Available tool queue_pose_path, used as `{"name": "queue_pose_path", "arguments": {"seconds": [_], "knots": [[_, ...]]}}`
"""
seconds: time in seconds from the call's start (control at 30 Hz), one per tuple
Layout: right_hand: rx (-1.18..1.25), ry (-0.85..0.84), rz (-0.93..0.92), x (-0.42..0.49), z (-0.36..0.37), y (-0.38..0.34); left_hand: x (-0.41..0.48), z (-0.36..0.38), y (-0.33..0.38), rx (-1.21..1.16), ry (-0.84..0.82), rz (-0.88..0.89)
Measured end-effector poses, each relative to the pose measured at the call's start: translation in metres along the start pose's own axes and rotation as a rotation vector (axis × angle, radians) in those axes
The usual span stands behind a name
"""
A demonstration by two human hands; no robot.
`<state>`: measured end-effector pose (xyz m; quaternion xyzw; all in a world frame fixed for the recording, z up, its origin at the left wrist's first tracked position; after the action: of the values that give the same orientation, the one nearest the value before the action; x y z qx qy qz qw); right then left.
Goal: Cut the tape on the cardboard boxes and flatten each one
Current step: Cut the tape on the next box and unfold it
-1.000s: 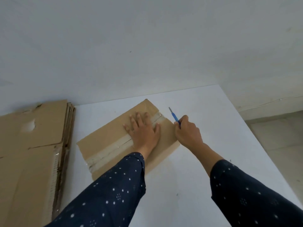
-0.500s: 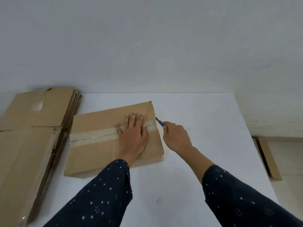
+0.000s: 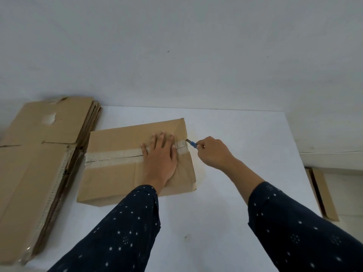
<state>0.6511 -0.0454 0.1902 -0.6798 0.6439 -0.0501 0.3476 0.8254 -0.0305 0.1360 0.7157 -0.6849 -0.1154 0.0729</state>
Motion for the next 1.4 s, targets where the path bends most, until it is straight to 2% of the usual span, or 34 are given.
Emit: {"name": "queue_pose_path", "arguments": {"seconds": [0.2,0.4,0.47,0.53,0.6,0.73,0.8,0.87,0.93,1.0,1.07,1.13,1.2,1.3,1.4], "knots": [[-0.137,-0.087,-0.006,-0.024,-0.004,0.010,0.001,0.002,0.000,0.004,-0.030,-0.006],[-0.169,-0.167,-0.036,-0.040,-0.009,0.012,0.002,0.001,0.001,-0.008,-0.031,0.003],[-0.153,-0.133,-0.001,-0.035,-0.011,0.019,0.002,0.000,0.000,-0.010,-0.036,0.010],[-0.142,0.016,0.090,-0.028,-0.006,0.035,0.002,-0.001,-0.002,-0.049,-0.009,0.032],[-0.155,0.081,0.171,-0.024,0.013,0.053,0.002,-0.006,-0.005,-0.141,0.056,0.065],[-0.200,-0.053,0.178,-0.018,0.048,0.072,-0.003,-0.018,-0.025,-0.147,0.167,0.098],[-0.267,-0.036,0.154,-0.013,0.047,0.066,-0.005,-0.026,-0.043,-0.111,0.172,0.046],[-0.241,0.093,0.043,-0.007,0.038,0.048,-0.010,-0.033,-0.066,-0.057,0.204,-0.057],[-0.076,0.213,-0.154,-0.004,0.027,0.017,-0.018,-0.042,-0.089,0.006,0.247,-0.215],[-0.026,0.230,-0.286,-0.002,0.021,-0.013,-0.026,-0.049,-0.110,0.008,0.231,-0.434],[-0.146,0.157,-0.259,-0.002,0.026,-0.037,-0.033,-0.054,-0.126,-0.053,0.147,-0.606],[-0.265,0.038,-0.100,-0.005,0.036,-0.052,-0.035,-0.059,-0.135,-0.089,0.086,-0.629],[-0.329,-0.051,-0.021,-0.008,0.045,-0.063,-0.034,-0.065,-0.142,-0.078,0.049,-0.604],[-0.550,-0.195,-0.016,-0.008,0.052,-0.074,-0.025,-0.076,-0.150,0.048,-0.016,-0.577],[-0.713,-0.273,-0.016,0.002,0.048,-0.077,-0.006,-0.083,-0.154,0.113,-0.051,-0.361]]}}
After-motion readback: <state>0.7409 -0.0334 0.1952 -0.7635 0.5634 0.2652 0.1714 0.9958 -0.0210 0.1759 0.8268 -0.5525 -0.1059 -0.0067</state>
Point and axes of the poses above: each hand's wrist, its own x-axis towards the middle knuckle, its own z-axis out of the palm, y = z × x, the point moved 3 cm from there along x, towards the middle knuckle, and after that the axes turned 4 degrees about -y, right-handed, at the moved point
